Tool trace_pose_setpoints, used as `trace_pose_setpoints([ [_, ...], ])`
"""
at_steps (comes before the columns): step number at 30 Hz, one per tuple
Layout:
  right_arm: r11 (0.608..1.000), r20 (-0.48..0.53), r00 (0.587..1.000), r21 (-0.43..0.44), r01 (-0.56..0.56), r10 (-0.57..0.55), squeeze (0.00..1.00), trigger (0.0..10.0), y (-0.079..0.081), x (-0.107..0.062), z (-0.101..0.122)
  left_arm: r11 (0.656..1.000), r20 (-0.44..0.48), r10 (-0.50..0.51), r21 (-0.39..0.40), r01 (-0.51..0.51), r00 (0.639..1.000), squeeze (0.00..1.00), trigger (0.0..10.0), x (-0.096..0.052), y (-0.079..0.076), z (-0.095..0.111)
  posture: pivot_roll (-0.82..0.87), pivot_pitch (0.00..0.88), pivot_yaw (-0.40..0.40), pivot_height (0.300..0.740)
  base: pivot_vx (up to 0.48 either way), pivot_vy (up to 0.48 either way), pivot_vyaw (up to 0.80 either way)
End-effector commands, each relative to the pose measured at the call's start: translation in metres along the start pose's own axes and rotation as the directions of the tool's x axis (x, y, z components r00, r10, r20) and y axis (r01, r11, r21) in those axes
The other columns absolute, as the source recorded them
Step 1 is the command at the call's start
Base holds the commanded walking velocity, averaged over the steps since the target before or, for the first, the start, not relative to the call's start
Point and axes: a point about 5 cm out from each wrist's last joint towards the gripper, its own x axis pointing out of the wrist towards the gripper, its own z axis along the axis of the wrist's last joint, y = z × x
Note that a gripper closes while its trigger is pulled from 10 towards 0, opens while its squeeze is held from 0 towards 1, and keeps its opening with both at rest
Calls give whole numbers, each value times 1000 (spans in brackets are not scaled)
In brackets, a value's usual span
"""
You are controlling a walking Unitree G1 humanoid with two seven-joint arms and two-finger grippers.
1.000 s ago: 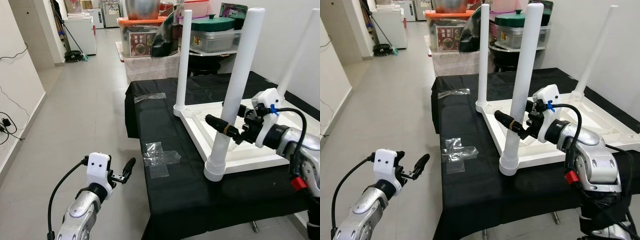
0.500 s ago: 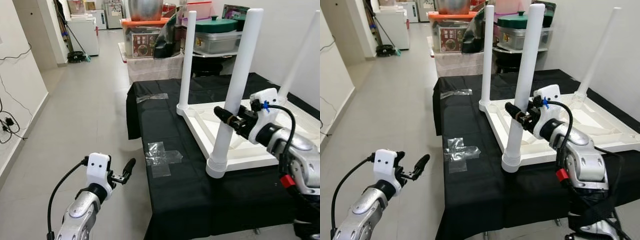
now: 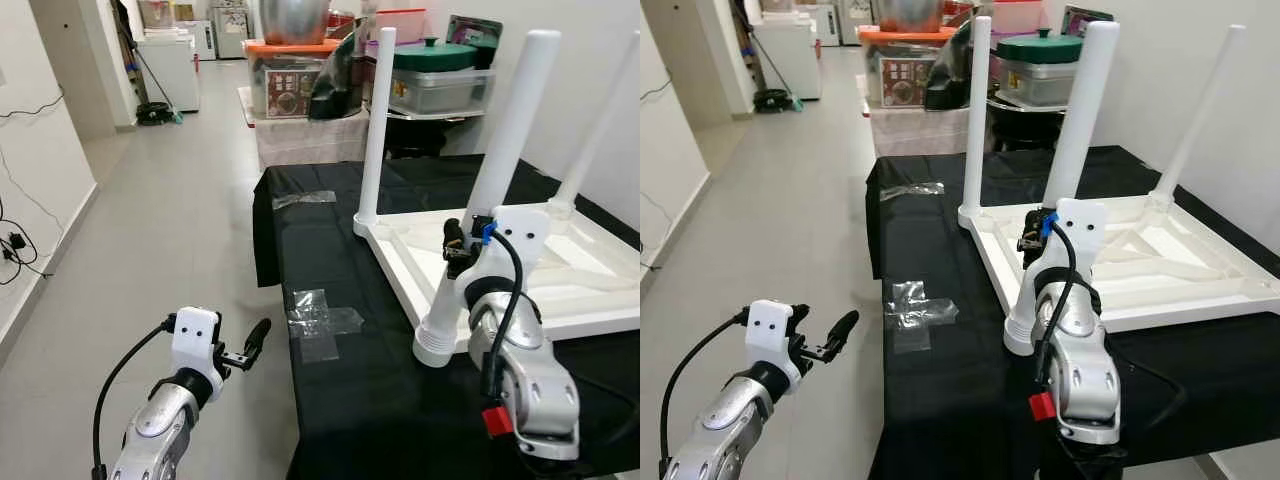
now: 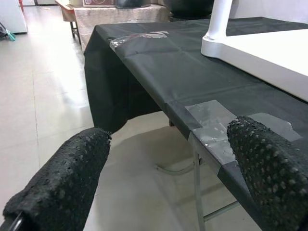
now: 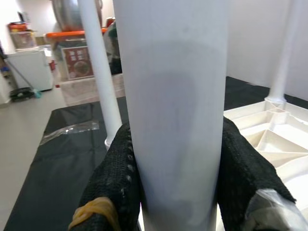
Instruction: Building children table
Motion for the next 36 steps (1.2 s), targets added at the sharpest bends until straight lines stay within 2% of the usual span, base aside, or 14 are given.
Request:
trace_pose_setpoints([
  [1,996,-161,983,8,86,-83,0,0,-7,3,-31,1000,-7,7,11,-7,1000,0,10000,-1,2,0,21,0,-14,740,0,0,0],
  [5,998,-174,983,10,60,-57,0,0,0,3,-30,1000,-9,14,12,-14,1000,0,10000,-2,3,-1,21,0,-14,740,0,0,0],
  [6,1000,-177,984,7,14,-12,0,10000,4,4,-30,1000,-10,14,10,-13,1000,0,10000,-3,3,-2,19,0,-18,740,0,0,0],
  [10,1000,-144,990,-4,-5,4,0,10000,7,1,-23,1000,-10,9,6,-9,1000,0,10000,-3,0,-3,15,0,-16,740,0,0,0],
  [11,1000,-122,993,-7,-1,0,1000,10000,2,0,-20,1000,-10,8,6,-8,1000,0,10000,-3,0,-3,7,0,-12,740,0,0,0],
  [18,999,-52,998,-18,-27,26,1000,10000,-10,0,-5,1000,-10,5,6,-5,1000,0,10000,-2,0,-3,2,0,-7,740,0,0,0],
  [19,996,11,996,-27,-83,83,0,10000,-13,2,7,1000,-10,3,6,-2,1000,0,10000,-2,0,-3,5,0,-8,740,0,0,0],
  [20,996,11,996,-27,-83,83,0,10000,-13,2,7,1000,-10,3,6,-2,1000,0,10000,-2,0,-3,5,0,-8,740,0,0,0],
  [24,965,91,961,-53,-257,261,0,10000,-25,7,31,1000,-9,1,7,-1,1000,0,10000,-2,1,-2,0,0,-3,740,0,0,0],
  [26,859,116,852,-99,-502,511,0,10000,-40,8,56,1000,-11,-1,8,1,1000,0,10000,-2,1,-3,-4,0,0,740,0,0,0],
  [27,859,116,852,-99,-502,511,0,10000,-40,8,56,1000,-11,-1,8,1,1000,0,10000,-2,1,-3,-4,0,0,740,0,0,0],
  [28,803,104,799,-166,-573,592,0,10000,-49,8,63,1000,-11,-3,8,3,1000,0,10000,-2,1,-3,-5,0,1,740,0,0,0],
  [29,773,83,778,-220,-595,622,0,10000,-56,11,67,1000,-10,-6,9,6,1000,0,10000,-2,0,-3,-5,0,1,740,0,0,0],
  [36,756,-7,782,-250,-605,624,0,10000,-66,33,59,1000,-4,-4,13,4,1000,0,10000,0,1,0,15,0,-7,740,0,0,0],
])
